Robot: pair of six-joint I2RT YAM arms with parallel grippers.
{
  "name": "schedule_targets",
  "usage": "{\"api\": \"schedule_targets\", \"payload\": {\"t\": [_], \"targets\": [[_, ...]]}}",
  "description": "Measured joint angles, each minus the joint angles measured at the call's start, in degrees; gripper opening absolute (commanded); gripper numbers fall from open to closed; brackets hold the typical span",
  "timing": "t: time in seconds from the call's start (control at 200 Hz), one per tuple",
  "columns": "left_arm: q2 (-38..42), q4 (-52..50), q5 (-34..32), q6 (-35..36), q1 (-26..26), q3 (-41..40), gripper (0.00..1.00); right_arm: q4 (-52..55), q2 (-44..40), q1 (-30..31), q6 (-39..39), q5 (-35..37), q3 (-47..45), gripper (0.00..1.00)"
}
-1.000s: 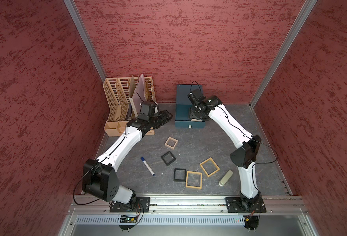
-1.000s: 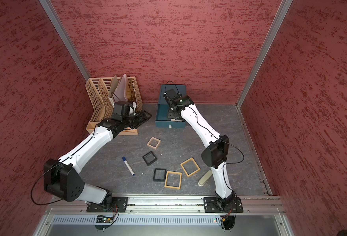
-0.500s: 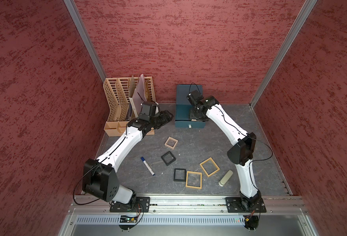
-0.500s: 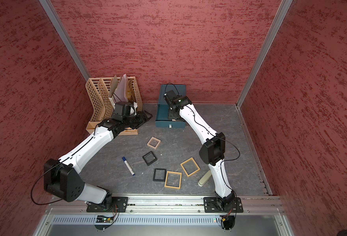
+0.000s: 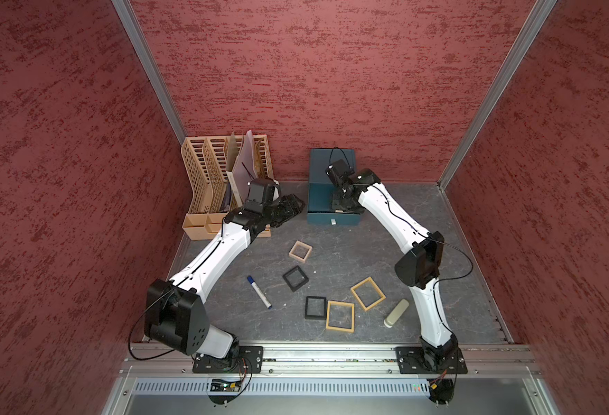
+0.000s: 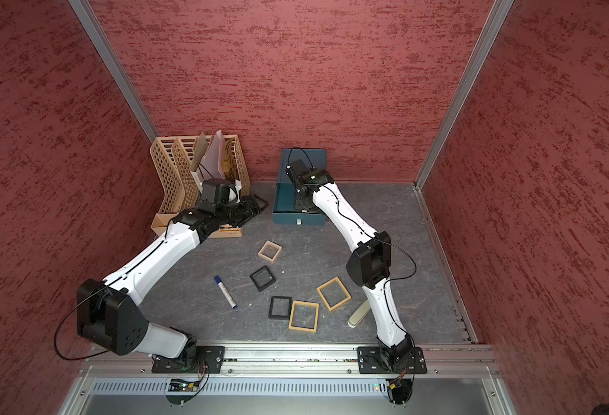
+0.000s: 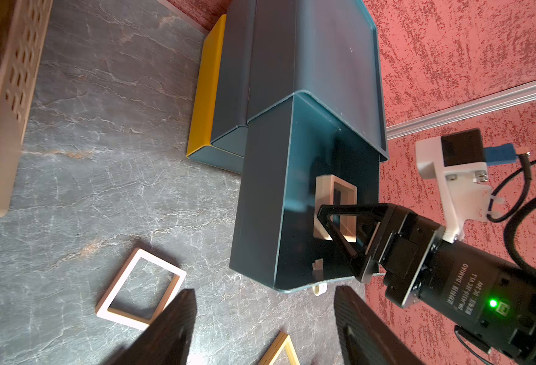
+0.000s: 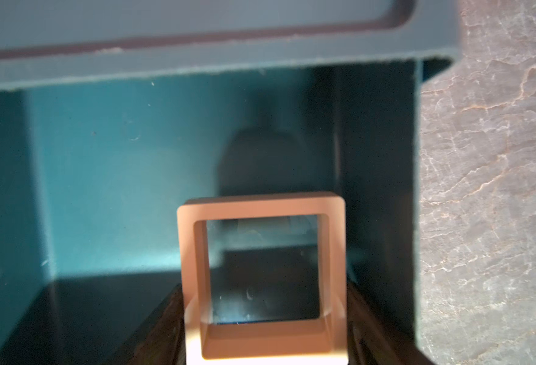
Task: Place the brooch boxes into the drawer by color
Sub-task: Place the brooch box in the drawer.
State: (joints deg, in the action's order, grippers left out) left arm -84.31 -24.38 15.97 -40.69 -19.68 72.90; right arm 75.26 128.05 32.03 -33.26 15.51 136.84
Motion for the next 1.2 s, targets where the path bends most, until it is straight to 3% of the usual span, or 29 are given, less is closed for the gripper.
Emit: {"api": "schedule_targets", "payload": {"t": [1.202], "targets": [[0.0, -0.1, -0.9, 0.0, 0.0, 0.1, 0.73, 0.0, 0.3, -0.3, 0.7, -0.3, 0.4, 0.80]]}}
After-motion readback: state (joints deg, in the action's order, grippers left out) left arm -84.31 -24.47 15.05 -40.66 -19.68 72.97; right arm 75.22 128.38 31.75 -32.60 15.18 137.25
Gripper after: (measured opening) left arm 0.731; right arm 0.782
